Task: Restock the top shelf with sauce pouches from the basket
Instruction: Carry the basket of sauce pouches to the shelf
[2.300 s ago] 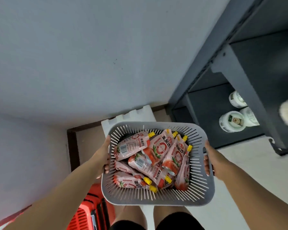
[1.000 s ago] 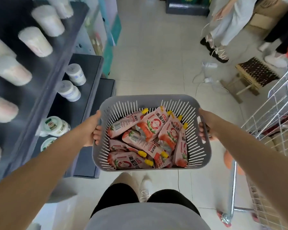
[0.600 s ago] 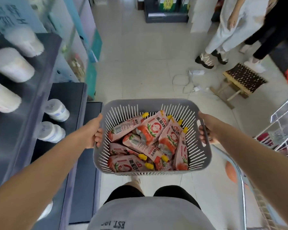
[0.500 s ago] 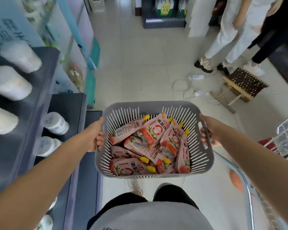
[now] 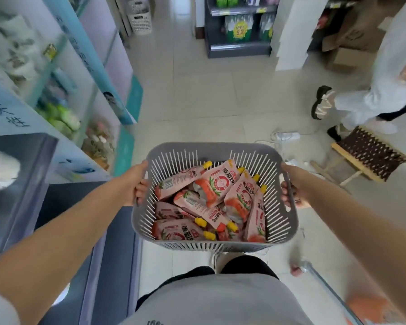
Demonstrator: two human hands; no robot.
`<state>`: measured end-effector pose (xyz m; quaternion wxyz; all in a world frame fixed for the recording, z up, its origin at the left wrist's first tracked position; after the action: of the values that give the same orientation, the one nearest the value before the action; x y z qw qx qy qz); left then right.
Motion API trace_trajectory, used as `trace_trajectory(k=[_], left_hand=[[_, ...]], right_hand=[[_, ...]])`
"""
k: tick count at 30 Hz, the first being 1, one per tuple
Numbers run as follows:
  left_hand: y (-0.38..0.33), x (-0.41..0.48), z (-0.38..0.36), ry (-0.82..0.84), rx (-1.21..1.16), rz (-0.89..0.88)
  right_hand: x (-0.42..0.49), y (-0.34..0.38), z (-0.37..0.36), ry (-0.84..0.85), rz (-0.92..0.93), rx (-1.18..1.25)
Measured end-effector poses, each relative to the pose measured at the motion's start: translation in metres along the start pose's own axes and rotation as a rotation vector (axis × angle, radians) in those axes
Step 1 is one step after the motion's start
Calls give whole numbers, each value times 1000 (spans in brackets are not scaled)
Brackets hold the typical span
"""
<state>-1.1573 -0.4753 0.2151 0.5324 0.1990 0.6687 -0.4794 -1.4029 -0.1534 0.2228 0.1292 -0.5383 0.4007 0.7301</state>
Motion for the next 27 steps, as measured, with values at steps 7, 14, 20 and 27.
trace_trajectory(k=[7,14,20,27], left_hand=[[-116,54,-7,-44,-50,-57],[-242,126,-6,7,-48,-39],[-372,190,-10,23,51,-41],[-532,244,-16,76,170,-106]], right_hand=[[65,128,36,13,29,-56],[125,242,68,-32,-1,-23],[181,330,89,-82,-27,86],[233,426,117,-127,0,203]])
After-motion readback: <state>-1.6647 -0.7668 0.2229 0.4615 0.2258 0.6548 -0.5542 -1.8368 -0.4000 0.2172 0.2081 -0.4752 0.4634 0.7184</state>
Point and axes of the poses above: each hand's wrist, its own x-axis towards the middle knuckle, its own z-axis out of the back of the hand, y = z × x, the point moved 10 cm from there along x, towards the middle knuckle, and after that the axes turned 11 degrees about y, right-handed, at the moved point
